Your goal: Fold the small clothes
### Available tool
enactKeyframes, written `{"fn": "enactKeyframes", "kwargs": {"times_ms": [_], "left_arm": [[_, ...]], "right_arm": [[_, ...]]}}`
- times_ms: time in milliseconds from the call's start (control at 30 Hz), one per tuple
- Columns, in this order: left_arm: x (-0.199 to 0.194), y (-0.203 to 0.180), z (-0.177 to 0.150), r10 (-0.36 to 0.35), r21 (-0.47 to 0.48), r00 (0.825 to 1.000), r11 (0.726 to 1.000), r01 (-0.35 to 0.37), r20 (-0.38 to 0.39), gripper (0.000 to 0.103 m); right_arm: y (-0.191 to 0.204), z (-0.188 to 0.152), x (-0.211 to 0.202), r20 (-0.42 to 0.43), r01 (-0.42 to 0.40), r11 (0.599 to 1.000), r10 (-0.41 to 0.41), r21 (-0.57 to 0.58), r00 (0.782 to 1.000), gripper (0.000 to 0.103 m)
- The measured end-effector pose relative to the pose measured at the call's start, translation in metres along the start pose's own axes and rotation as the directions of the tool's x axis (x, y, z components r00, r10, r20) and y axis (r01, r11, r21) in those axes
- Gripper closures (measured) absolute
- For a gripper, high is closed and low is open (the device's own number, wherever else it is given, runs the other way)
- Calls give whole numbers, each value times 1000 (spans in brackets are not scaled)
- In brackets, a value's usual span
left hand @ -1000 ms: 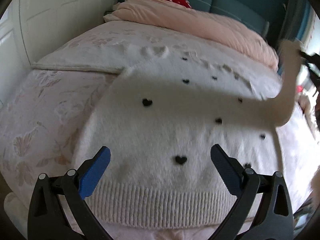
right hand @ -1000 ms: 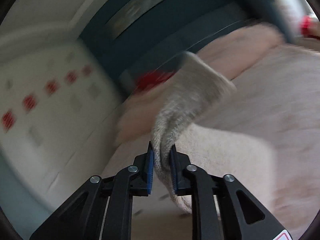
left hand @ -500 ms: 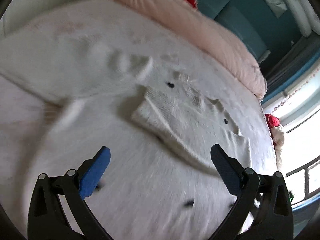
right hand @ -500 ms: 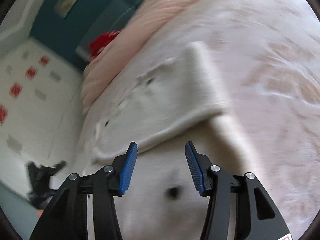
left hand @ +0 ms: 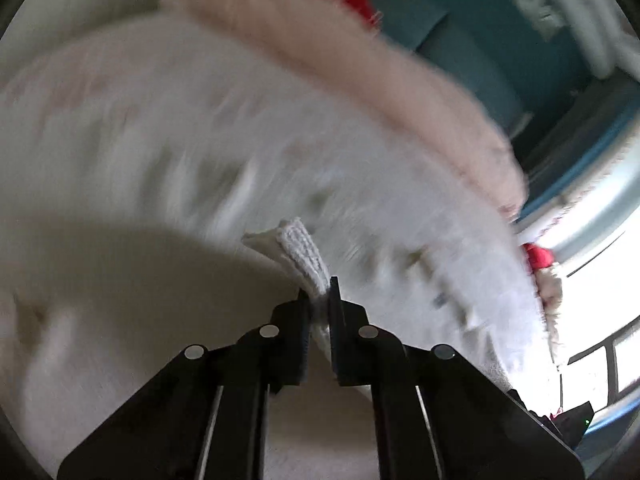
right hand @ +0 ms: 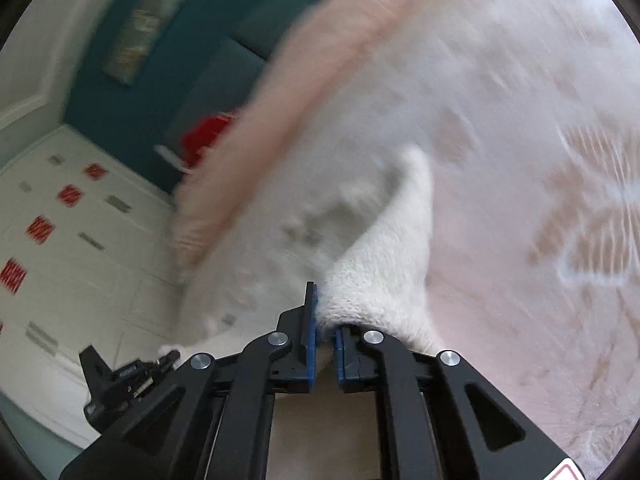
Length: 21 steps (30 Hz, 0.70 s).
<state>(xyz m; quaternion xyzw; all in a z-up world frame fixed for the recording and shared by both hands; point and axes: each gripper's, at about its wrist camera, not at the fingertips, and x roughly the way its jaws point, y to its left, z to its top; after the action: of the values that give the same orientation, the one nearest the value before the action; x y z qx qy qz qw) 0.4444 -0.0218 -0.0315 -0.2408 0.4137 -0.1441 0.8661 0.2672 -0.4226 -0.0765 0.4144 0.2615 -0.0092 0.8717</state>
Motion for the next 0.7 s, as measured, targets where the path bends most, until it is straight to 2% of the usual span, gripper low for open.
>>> {"fn": "enactKeyframes", "kwargs": {"times_ms": [67, 100, 167, 200, 233, 267, 333, 400, 500, 567, 667, 700], "left_arm": [[-14, 3, 11, -8, 28, 999, 1000, 7, 53, 96], [-13, 11, 11, 20, 40, 999, 999, -22, 50, 96], [12, 39, -3, 83, 36, 995, 996, -81, -52, 95], [25, 49, -13, 120, 34, 988, 993, -117, -97, 95], [39, 60, -28, 167, 52, 976, 985, -162, -137, 95], [42, 65, -39, 170, 76, 977, 984, -161, -126, 95], [35, 63, -50, 152, 112, 987, 983, -146, -48, 93], [34, 66, -53, 135, 91, 990, 987, -131, -31, 92], [36, 74, -58, 96, 67, 995, 993, -94, -17, 91], [31, 78, -60, 65, 44, 998, 997, -64, -5, 91], [28, 79, -62, 57, 42, 998, 997, -58, 5, 91], [27, 79, -63, 58, 43, 998, 997, -59, 7, 91]], "right_arm": [[7, -2, -2, 8, -1, 999, 1, -50, 1000, 95], [2, -6, 8, -31, 23, 998, -25, -61, 999, 95], [-19, -18, 37, -136, 116, 991, -125, -66, 983, 96], [-32, -26, 51, -185, 181, 980, -193, -80, 964, 99], [-34, -27, 49, -164, 163, 984, -174, -78, 971, 98], [-29, -23, 44, -148, 156, 985, -166, -76, 975, 97], [-17, -17, 35, -131, 152, 985, -162, -82, 978, 94], [-6, -16, 22, -106, 204, 972, -217, -121, 970, 89], [10, -19, -10, 34, 300, 937, -299, -178, 954, 87], [21, -18, -18, 103, 321, 925, -306, -204, 946, 86], [31, -13, 3, 69, 288, 921, -280, -263, 957, 86], [24, -13, 23, 15, 308, 909, -317, -281, 948, 86]]}}
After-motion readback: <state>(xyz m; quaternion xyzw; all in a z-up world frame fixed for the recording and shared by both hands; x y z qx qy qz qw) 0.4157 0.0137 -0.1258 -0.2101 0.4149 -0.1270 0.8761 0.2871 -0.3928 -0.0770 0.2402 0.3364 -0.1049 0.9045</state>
